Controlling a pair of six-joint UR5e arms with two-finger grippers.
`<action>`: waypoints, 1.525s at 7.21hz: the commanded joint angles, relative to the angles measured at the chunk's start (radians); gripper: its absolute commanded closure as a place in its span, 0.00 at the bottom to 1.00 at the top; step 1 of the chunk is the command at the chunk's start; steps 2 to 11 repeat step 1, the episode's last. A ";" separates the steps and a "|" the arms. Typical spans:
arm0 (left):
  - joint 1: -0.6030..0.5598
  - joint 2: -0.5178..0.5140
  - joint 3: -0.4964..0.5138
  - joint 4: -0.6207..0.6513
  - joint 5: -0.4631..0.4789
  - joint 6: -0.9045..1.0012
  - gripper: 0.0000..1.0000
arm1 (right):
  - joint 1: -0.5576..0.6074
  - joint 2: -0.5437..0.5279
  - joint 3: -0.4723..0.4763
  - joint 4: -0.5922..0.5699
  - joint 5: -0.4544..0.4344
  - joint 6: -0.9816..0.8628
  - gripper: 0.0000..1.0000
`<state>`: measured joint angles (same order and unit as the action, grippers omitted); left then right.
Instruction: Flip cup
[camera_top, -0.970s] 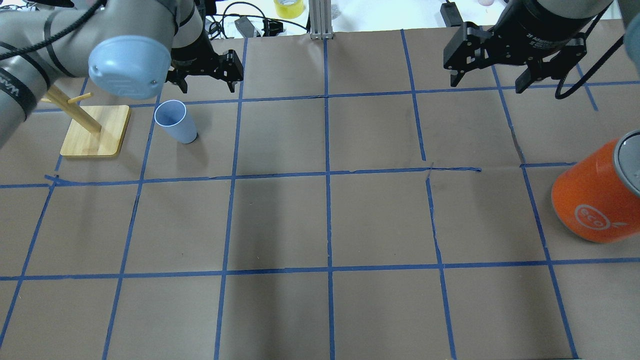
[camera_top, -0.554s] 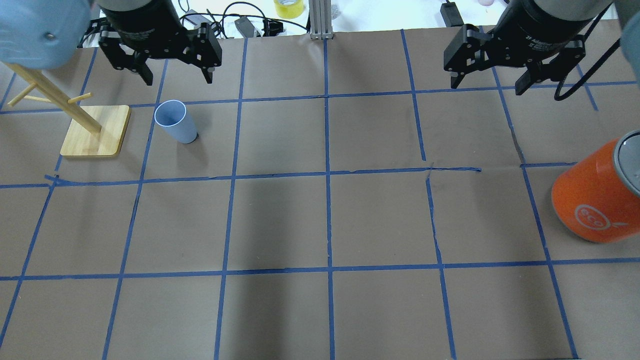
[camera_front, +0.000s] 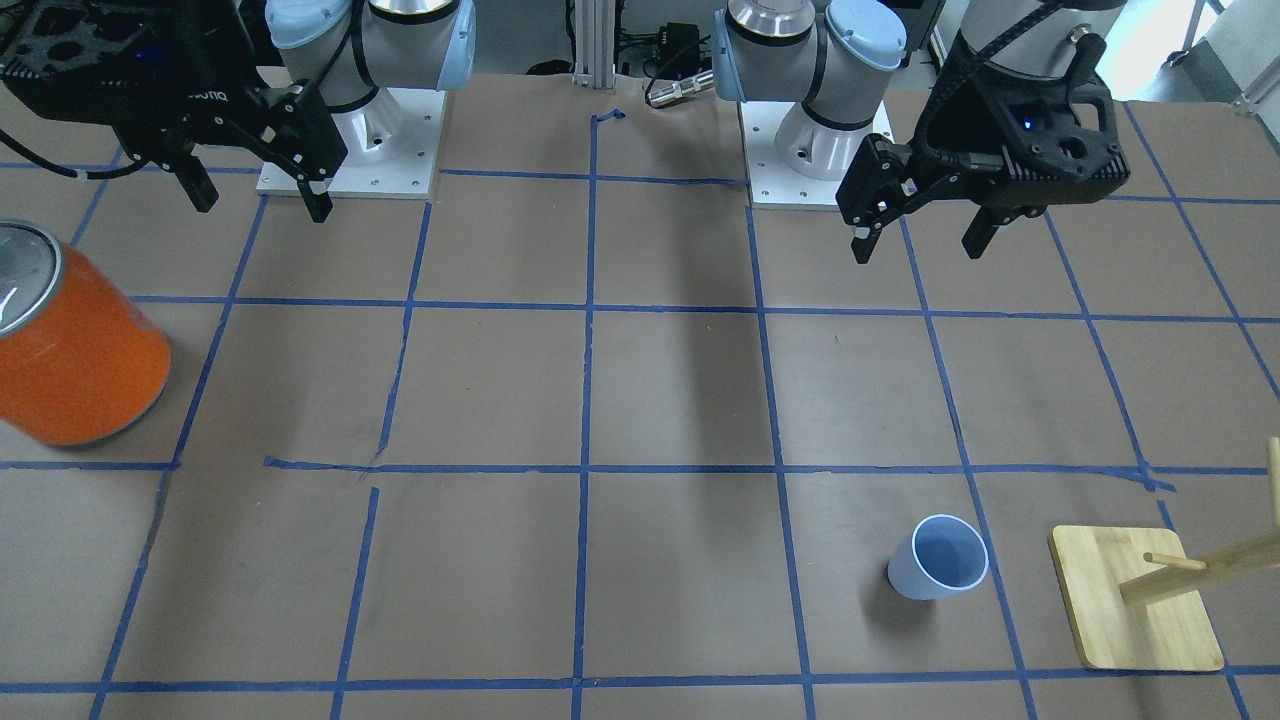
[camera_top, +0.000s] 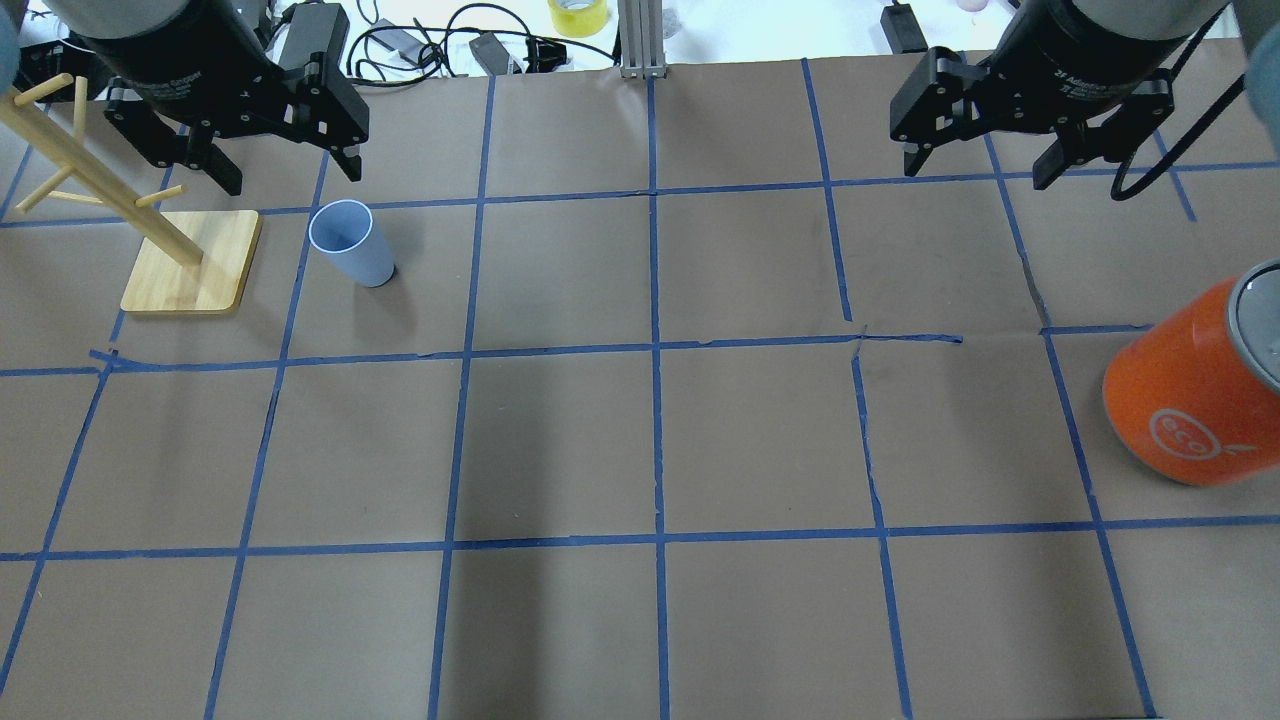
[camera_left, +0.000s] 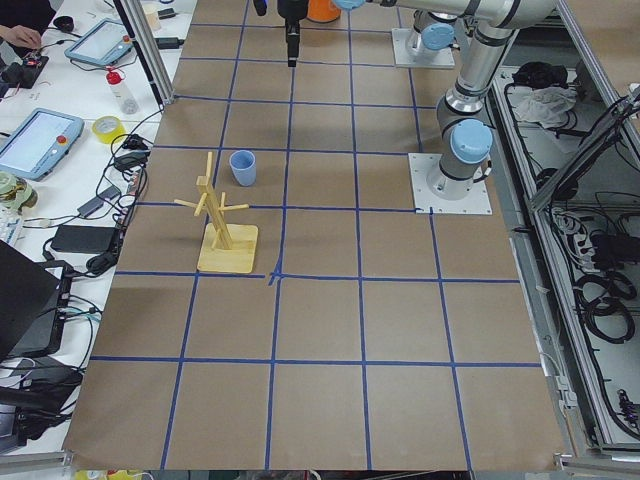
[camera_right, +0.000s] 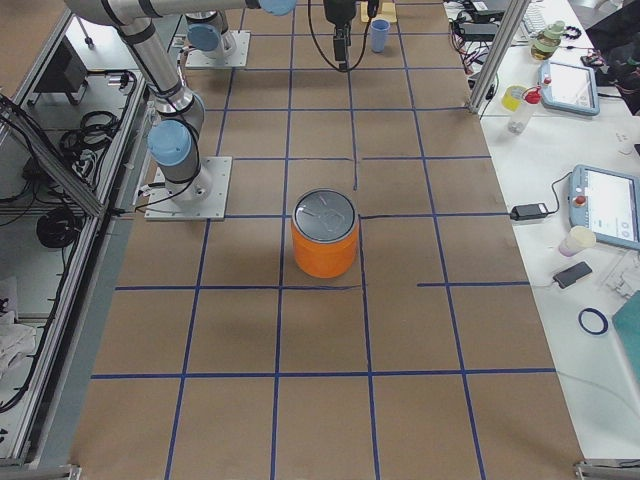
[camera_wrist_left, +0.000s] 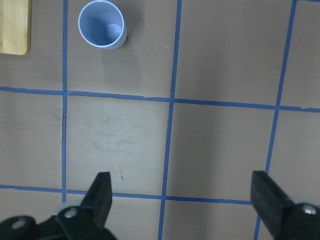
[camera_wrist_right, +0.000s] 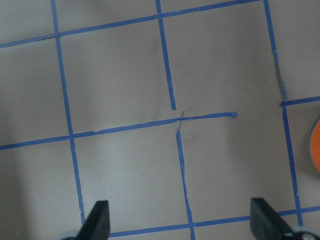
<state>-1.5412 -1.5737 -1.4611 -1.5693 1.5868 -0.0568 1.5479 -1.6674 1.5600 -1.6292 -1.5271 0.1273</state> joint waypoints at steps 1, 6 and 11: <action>0.003 0.009 -0.021 0.045 0.016 0.020 0.00 | 0.000 -0.002 -0.001 0.000 0.001 0.000 0.00; 0.003 0.009 -0.021 0.045 0.016 0.020 0.00 | 0.000 -0.002 -0.001 0.000 0.001 0.000 0.00; 0.003 0.009 -0.021 0.045 0.016 0.020 0.00 | 0.000 -0.002 -0.001 0.000 0.001 0.000 0.00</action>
